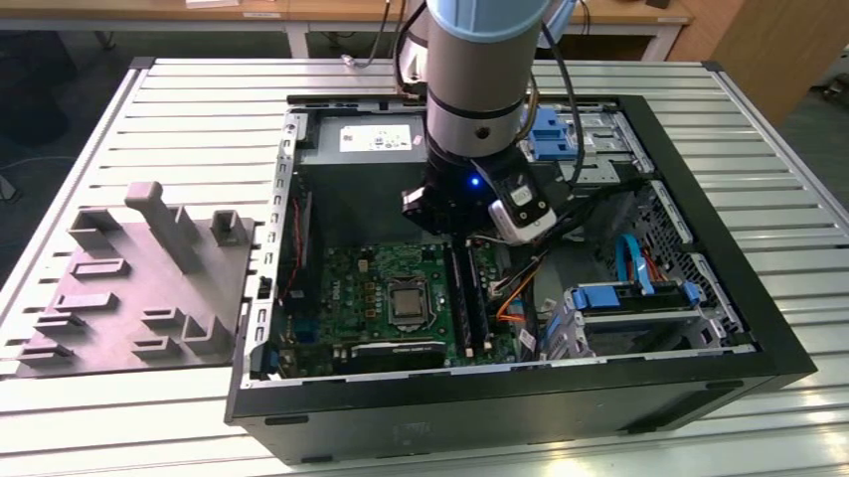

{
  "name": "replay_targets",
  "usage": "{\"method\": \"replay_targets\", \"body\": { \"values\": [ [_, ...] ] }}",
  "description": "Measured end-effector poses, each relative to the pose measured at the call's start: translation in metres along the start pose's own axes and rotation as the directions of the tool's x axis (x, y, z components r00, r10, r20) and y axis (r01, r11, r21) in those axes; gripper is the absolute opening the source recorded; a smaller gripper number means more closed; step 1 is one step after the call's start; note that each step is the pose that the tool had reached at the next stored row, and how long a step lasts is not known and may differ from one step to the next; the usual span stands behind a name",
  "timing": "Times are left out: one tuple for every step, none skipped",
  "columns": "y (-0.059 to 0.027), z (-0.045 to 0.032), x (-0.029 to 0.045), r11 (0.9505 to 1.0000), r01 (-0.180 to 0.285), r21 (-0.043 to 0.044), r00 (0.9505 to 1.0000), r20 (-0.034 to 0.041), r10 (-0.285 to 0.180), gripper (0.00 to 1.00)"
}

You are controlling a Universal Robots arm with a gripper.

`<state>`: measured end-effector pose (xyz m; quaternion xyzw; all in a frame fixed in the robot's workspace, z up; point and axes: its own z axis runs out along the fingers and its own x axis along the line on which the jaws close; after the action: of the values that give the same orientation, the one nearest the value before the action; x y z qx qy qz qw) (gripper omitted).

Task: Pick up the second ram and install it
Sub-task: 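Press down the second ram until it locks into place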

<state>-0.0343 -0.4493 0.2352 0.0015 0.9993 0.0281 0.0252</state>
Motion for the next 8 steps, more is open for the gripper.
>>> {"method": "replay_targets", "body": {
  "values": [
    [-0.0016, -0.0002, 0.0000, 1.0000, 0.000, 0.0001, 1.0000, 0.0000, 0.000, 0.10],
    [-0.0033, -0.0002, 0.0000, 1.0000, 0.000, 0.0001, 1.0000, 0.0000, 0.000, 0.10],
    [-0.0048, -0.0003, 0.0000, 1.0000, 0.000, 0.0000, 1.0000, 0.0000, 0.000, 0.10],
    [-0.0064, -0.0004, 0.0000, 1.0000, 0.000, 0.0000, 1.0000, 0.0000, 0.000, 0.10],
    [-0.0080, -0.0005, 0.0000, 1.0000, 0.000, 0.0000, 1.0000, 0.0000, 0.000, 0.10],
    [-0.0094, -0.0005, 0.0000, 1.0000, 0.000, 0.0000, 1.0000, 0.0000, 0.000, 0.10],
    [-0.0109, -0.0006, 0.0000, 1.0000, 0.000, 0.0000, 1.0000, 0.0000, 0.000, 0.10],
    [-0.0121, -0.0007, 0.0000, 1.0000, 0.000, 0.0000, 1.0000, 0.0000, 0.000, 0.10]
  ]
}}
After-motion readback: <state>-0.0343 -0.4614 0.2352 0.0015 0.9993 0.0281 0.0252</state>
